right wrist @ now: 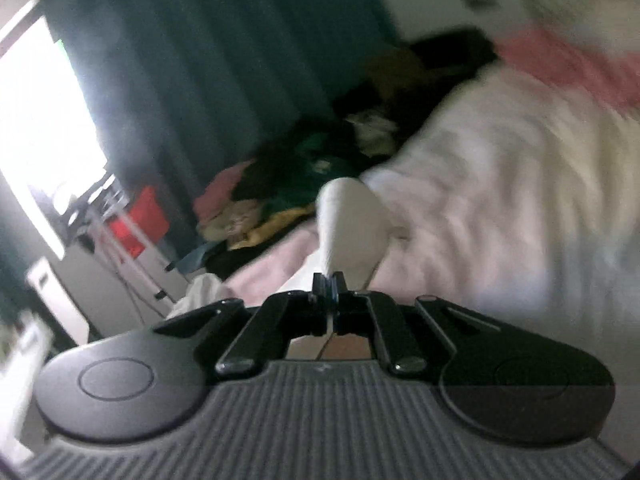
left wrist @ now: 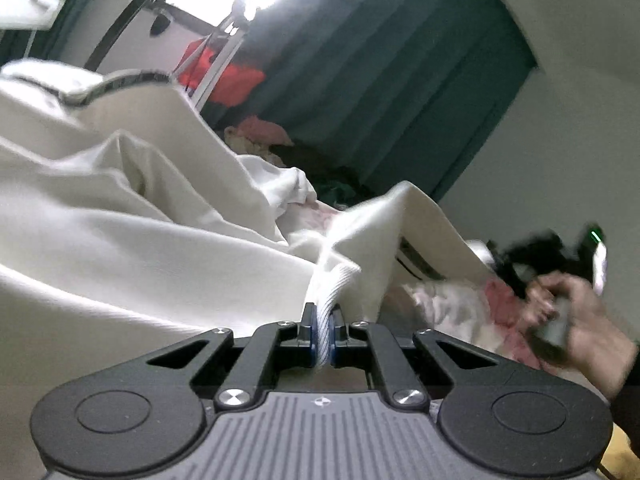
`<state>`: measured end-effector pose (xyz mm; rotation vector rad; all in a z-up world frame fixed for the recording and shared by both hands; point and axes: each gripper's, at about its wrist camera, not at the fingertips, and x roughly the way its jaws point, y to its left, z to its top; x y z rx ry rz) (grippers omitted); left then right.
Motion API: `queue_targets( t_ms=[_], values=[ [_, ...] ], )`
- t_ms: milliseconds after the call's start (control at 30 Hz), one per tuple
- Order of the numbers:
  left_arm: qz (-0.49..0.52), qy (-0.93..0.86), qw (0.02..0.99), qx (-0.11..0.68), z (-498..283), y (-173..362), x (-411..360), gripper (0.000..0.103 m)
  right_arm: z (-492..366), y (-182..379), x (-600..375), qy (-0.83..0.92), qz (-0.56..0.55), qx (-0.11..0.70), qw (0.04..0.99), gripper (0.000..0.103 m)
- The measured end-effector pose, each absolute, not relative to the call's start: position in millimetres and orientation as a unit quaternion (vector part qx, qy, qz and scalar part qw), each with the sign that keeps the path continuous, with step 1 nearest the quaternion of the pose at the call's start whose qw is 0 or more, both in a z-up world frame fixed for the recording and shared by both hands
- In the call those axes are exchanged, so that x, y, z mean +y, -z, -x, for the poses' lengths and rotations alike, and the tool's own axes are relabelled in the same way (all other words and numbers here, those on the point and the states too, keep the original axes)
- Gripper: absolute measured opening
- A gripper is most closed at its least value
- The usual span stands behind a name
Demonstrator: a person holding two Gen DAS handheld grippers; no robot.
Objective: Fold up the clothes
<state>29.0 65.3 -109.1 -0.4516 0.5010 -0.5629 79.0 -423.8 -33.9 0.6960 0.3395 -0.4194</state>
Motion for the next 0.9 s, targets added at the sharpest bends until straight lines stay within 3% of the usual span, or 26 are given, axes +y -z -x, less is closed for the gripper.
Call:
queue_targets(
  t_ms=[333,500,567,600,633,900],
  values=[
    [0.177,0.243,0.914,0.273,-0.8,88.4,57.2,0.006,58.0,138.2,-490.5,0.190,-0.653,0.176,0.712,0.007],
    [0.138,0.231,0.917,0.295,9.2,90.1,50.6,0.006,67.2,158.1,-499.3,0.180,-0.707,0.169,0.663,0.009],
    [0.138,0.226,0.916,0.302,9.9,91.8,51.2,0.006,66.0,159.8,-498.3,0.179,-0.709,0.176,0.659,0.026],
    [0.140,0.223,0.915,0.304,9.5,92.7,51.6,0.006,65.1,160.5,-497.9,0.177,-0.710,0.179,0.657,0.043],
    [0.142,0.221,0.915,0.306,8.8,93.5,51.8,0.006,64.1,161.1,-498.0,0.175,-0.712,0.182,0.655,0.050],
    [0.166,0.199,0.912,0.319,2.2,95.6,51.1,0.006,54.7,155.0,-518.0,0.189,-0.648,0.179,0.716,0.050]
  ],
)
